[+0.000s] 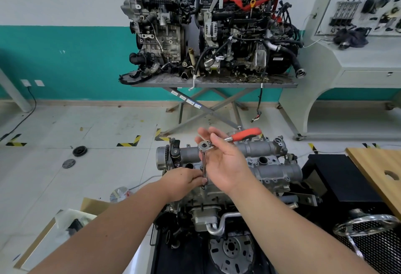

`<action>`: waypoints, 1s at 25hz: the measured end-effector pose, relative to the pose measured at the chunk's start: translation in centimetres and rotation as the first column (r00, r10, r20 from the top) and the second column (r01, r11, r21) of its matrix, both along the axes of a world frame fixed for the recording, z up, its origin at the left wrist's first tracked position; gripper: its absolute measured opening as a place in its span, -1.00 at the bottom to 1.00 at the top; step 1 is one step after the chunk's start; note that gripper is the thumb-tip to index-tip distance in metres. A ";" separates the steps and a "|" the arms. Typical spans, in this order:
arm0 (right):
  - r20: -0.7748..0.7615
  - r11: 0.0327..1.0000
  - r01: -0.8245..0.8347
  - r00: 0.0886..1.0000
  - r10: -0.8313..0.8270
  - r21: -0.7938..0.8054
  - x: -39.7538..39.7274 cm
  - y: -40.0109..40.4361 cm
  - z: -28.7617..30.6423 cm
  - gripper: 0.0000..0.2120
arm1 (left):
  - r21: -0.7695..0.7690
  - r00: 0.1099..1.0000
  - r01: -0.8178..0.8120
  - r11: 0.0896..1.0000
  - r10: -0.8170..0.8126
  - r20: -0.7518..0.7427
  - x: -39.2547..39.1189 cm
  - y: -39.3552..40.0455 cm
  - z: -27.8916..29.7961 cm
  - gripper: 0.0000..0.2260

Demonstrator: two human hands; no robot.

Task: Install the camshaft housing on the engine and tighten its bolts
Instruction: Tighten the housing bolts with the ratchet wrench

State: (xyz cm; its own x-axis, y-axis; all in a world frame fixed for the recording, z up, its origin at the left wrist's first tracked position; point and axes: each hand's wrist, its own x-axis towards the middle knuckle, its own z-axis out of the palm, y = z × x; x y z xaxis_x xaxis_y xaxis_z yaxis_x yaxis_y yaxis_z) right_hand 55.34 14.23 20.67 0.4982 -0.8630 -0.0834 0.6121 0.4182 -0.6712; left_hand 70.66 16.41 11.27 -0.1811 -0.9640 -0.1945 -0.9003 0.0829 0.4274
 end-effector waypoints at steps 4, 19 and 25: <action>-0.420 0.872 0.066 0.857 -0.298 -0.485 -1.2 1.4 -2.7 -0.76 | -0.023 1.000 -0.004 1.000 0.004 0.009 0.1 0.0 -0.1 -0.71; -0.256 -0.040 -0.924 0.147 -0.955 -0.381 2.2 0.5 3.6 -0.77 | 0.002 0.994 -0.089 0.996 0.089 -0.058 0.2 0.0 -1.0 -0.78; -0.903 0.462 -0.856 0.011 -0.429 -0.230 3.3 -1.6 6.8 -0.80 | 0.058 0.997 -0.043 0.997 0.047 -0.056 0.1 0.2 -0.2 -0.71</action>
State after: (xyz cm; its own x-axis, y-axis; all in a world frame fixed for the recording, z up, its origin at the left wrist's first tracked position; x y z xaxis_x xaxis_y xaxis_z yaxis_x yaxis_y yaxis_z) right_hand 58.61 12.62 27.43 0.7016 -0.6775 -0.2208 -0.6978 -0.5902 -0.4059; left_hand 70.74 16.57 11.11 -0.1502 -0.9593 -0.2393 -0.8762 0.0171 0.4816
